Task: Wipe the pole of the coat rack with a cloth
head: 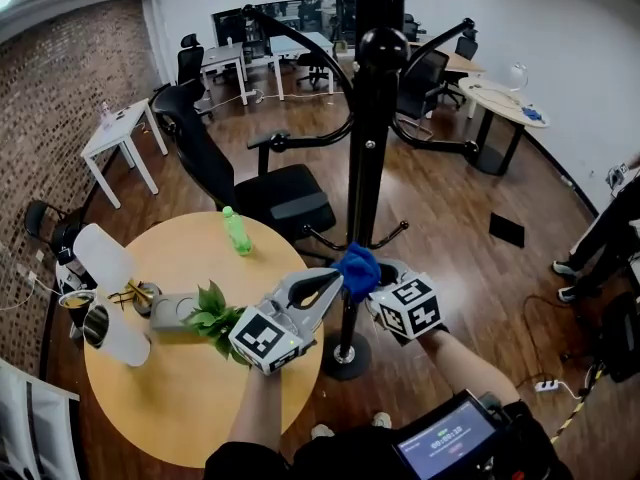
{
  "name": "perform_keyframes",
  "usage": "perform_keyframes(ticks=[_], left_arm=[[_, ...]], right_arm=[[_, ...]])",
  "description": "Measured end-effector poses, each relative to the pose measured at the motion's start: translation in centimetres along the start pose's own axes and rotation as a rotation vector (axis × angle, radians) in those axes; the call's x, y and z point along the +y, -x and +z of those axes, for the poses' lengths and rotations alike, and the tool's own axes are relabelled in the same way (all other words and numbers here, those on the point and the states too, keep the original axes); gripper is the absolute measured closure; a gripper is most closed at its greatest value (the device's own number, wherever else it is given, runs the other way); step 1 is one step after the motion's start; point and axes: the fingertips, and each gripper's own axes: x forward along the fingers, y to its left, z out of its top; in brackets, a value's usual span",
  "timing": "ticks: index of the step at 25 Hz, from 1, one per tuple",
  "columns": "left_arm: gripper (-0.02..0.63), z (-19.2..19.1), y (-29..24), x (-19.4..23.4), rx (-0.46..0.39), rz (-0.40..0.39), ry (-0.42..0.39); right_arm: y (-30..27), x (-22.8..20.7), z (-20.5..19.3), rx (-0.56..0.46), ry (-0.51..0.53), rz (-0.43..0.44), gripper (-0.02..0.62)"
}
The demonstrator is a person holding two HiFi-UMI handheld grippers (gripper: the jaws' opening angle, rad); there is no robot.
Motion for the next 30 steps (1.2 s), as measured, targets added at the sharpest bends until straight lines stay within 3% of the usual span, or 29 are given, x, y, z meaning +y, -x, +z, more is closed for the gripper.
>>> perform_keyframes(ticks=[5, 10, 22, 26, 30], left_arm=[[0.601, -0.7, 0.6, -0.2, 0.022, 0.013, 0.022], [0.601, 0.7, 1.0, -0.5, -0.017, 0.027, 0.029], [0.601, 0.0, -0.2, 0.0, 0.026, 0.007, 0.013], [0.601, 2.2, -0.8, 0.3, -0.011, 0.003, 0.003], [0.601, 4.8, -1.3, 0.8, -0.025, 0.0, -0.044]], right_arm=[[0.6, 1.4, -0.7, 0.021, -0.099, 0.084, 0.541], [3.1, 4.9, 0.3, -0.003, -0.085, 0.209, 0.541], [-1.3, 0.8, 0.4, -0.009, -0.014, 0.051, 0.541], [0.2, 0.8, 4.3, -0.108, 0.039, 0.025, 0.543], [2.9, 1.1, 11.9, -0.278, 0.125, 0.018, 0.543]])
